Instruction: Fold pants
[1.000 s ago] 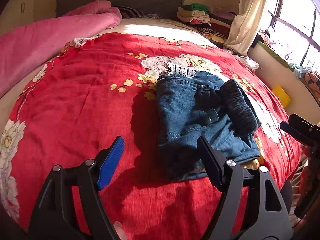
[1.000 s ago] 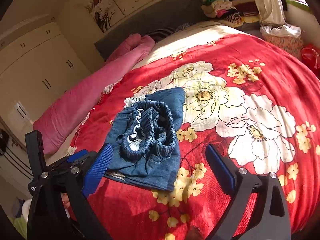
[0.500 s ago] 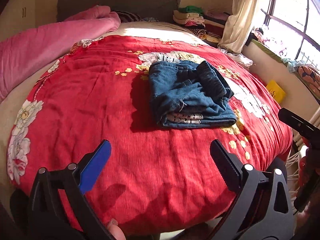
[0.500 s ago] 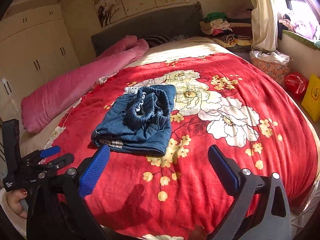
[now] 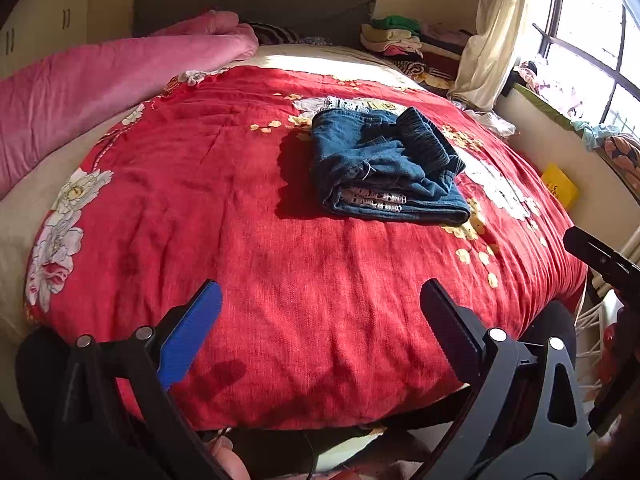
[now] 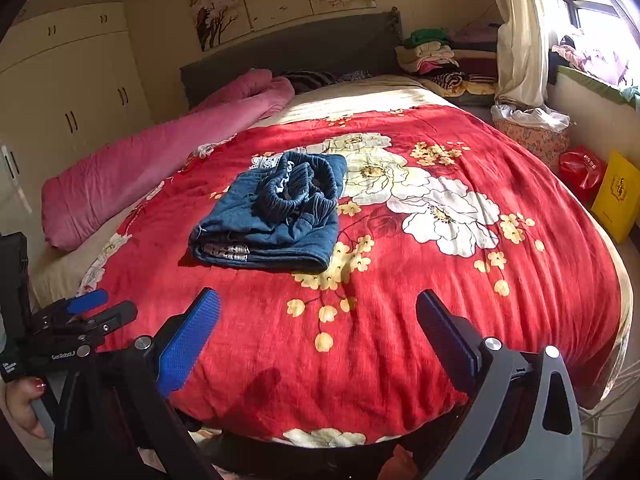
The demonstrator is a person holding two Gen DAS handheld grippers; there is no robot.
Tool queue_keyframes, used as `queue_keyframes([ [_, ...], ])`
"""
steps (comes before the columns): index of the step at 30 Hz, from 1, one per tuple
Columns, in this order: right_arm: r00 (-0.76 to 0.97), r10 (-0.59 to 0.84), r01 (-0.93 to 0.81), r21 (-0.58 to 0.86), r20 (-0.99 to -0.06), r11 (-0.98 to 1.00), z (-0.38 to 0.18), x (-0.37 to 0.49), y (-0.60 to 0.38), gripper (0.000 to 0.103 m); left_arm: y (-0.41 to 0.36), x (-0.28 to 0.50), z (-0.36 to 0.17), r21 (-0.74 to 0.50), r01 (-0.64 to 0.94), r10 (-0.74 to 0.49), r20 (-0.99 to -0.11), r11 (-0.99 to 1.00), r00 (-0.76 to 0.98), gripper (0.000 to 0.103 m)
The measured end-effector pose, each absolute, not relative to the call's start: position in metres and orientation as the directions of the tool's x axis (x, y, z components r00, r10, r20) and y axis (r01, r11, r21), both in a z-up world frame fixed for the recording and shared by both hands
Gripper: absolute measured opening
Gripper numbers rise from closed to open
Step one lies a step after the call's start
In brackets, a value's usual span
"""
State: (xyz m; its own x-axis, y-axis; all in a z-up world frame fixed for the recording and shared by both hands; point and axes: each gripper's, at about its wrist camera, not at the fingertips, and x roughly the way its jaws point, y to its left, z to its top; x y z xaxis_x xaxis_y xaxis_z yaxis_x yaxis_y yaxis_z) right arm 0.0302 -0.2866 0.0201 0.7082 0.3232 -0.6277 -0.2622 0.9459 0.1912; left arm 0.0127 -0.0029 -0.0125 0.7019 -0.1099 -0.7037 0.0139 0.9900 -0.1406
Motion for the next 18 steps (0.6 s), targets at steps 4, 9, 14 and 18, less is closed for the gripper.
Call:
queue_keyframes([
  [4, 0.697, 0.317, -0.26, 0.185, -0.643, 0.948, 0.012, 0.027, -0.284, 0.098, -0.012, 0.011, -0.018, -0.124, 0.043, -0.12, -0.717, 0.991, 0.686, 0.093],
  [9, 0.695, 0.308, -0.257, 0.175, -0.65, 0.95, 0.01, 0.027, -0.285, 0.098, -0.015, 0.013, -0.019, -0.123, 0.043, -0.119, -0.718, 0.991, 0.686, 0.093],
  [14, 0.693, 0.311, -0.247, 0.192, -0.65, 0.95, 0.007, 0.028, -0.29, 0.098, -0.015, 0.013, -0.02, -0.117, 0.038, -0.111, -0.717, 0.992, 0.688, 0.093],
  [18, 0.685, 0.317, -0.247, 0.201, -0.656, 0.948, 0.004, 0.029, -0.29, 0.098, -0.015, 0.013, -0.018, -0.112, 0.033, -0.103, -0.715, 0.993, 0.691, 0.093],
])
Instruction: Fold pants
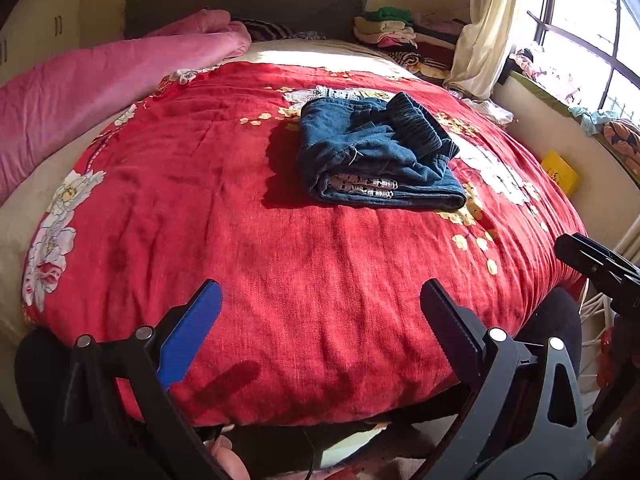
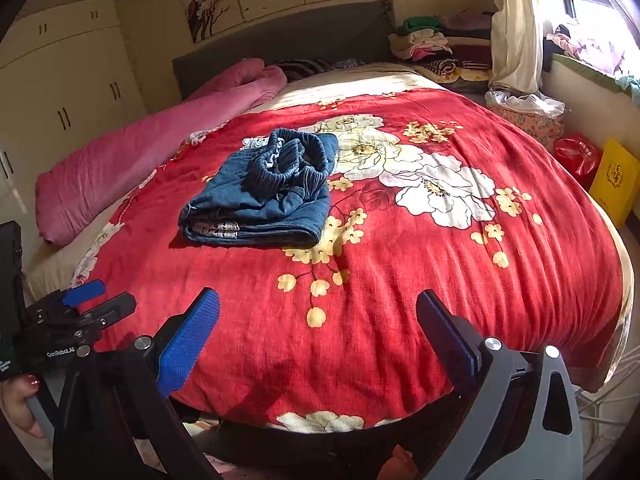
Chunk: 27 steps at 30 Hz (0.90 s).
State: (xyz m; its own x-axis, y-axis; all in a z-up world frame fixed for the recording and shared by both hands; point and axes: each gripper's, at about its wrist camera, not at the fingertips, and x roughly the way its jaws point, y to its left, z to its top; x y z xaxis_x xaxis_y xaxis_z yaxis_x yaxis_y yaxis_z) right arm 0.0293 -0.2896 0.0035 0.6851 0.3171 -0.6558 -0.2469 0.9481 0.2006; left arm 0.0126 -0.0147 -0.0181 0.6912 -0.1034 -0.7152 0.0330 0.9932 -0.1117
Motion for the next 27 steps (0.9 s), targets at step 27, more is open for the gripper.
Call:
queue_keyframes([
  [27, 0.688, 0.318, -0.256, 0.192, -0.652, 0.947, 0.0022, 0.0289, -0.2893, 0.098, -0.0162, 0.0122, -0.0162, -0.098, 0.016, -0.082, -0.718, 0.995, 0.691, 0.093],
])
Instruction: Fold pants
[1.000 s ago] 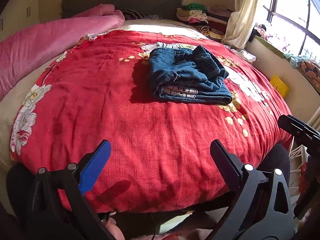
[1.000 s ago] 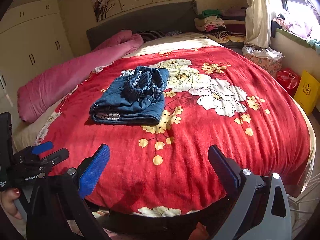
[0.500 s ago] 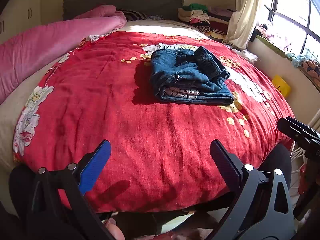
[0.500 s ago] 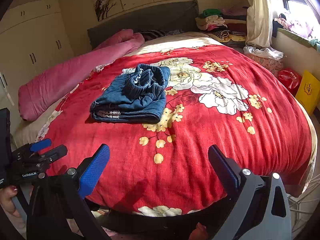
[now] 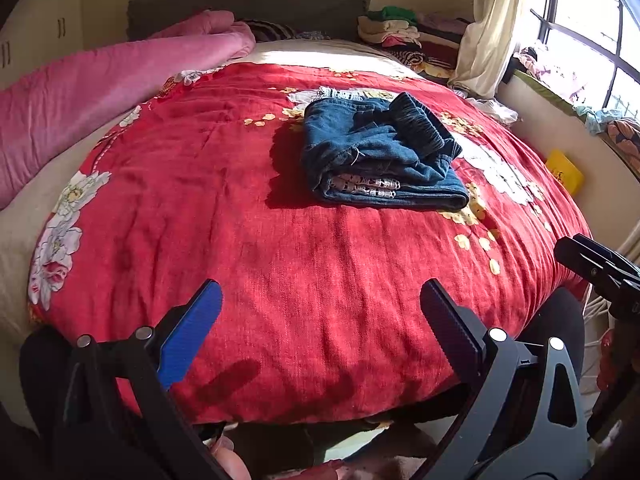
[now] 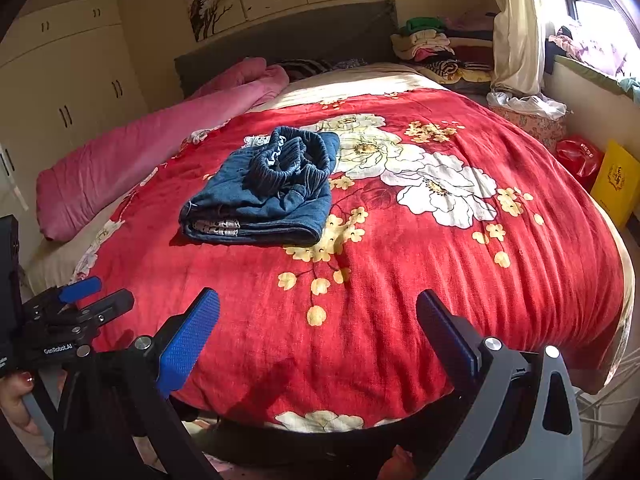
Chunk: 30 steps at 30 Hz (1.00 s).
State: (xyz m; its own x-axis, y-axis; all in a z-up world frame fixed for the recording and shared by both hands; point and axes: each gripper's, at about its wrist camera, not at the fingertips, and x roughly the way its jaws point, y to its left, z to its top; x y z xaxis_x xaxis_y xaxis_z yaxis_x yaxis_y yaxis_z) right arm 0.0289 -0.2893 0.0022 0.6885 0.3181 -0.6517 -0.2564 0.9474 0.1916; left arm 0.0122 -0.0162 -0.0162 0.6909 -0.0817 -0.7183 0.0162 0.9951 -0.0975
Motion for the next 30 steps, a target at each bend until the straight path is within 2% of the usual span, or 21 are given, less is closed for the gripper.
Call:
queue_keyframes([
  [30, 0.687, 0.318, -0.258, 0.19, -0.653, 0.947, 0.0044, 0.0275, -0.2863, 0.098, -0.0162, 0.01, -0.0155, -0.084, 0.009, -0.066, -0.716, 0.996, 0.695, 0.093],
])
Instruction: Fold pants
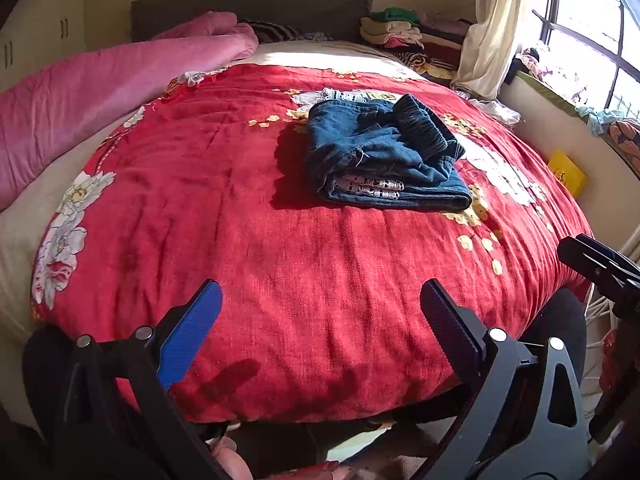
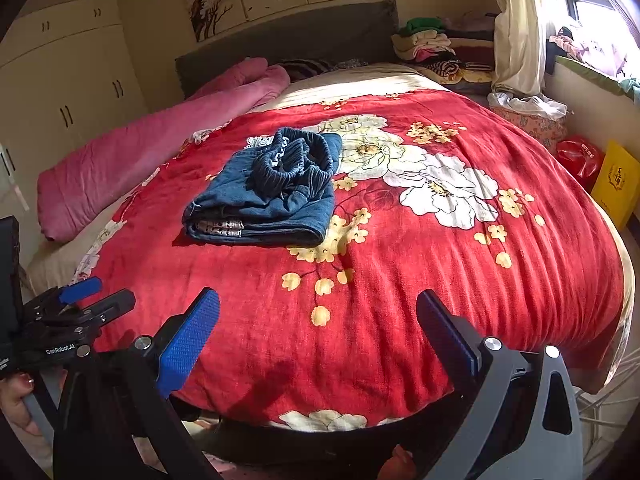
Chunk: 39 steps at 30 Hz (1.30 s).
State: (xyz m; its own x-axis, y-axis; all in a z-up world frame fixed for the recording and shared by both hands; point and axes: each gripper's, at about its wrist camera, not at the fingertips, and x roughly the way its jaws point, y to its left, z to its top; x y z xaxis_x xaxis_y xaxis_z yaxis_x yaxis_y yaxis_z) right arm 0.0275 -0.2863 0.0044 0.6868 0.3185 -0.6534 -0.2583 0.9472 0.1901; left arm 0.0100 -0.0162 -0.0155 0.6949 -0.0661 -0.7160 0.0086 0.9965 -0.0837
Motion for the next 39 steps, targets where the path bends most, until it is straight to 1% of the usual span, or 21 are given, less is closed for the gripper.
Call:
queue_keyframes([
  [31, 0.675, 0.286, -0.234, 0.171, -0.68, 0.957, -0.001, 0.032, -0.285, 0.098, -0.013, 0.008, -0.015, -0.058, -0.01, -0.035, -0.725, 0.998, 0.688, 0.093],
  [34, 0.673, 0.278, -0.224, 0.169, -0.686, 0.96, -0.003, 0.034, -0.288, 0.098, -0.009, 0.009, -0.015, -0.042, -0.038, -0.005, -0.741, 0.998, 0.672, 0.093],
  [37, 0.668, 0.265, -0.212, 0.163, -0.695, 0.964, -0.006, 0.039, -0.292, 0.098, -0.001, 0.015, -0.016, 0.004, -0.107, 0.074, -0.75, 0.994, 0.658, 0.093],
  [39, 0.665, 0.248, -0.198, 0.154, -0.704, 0.968, -0.009, 0.044, -0.297, 0.098, 0.004, 0.018, -0.016, 0.025, -0.128, 0.104, -0.741, 0.991, 0.663, 0.093],
])
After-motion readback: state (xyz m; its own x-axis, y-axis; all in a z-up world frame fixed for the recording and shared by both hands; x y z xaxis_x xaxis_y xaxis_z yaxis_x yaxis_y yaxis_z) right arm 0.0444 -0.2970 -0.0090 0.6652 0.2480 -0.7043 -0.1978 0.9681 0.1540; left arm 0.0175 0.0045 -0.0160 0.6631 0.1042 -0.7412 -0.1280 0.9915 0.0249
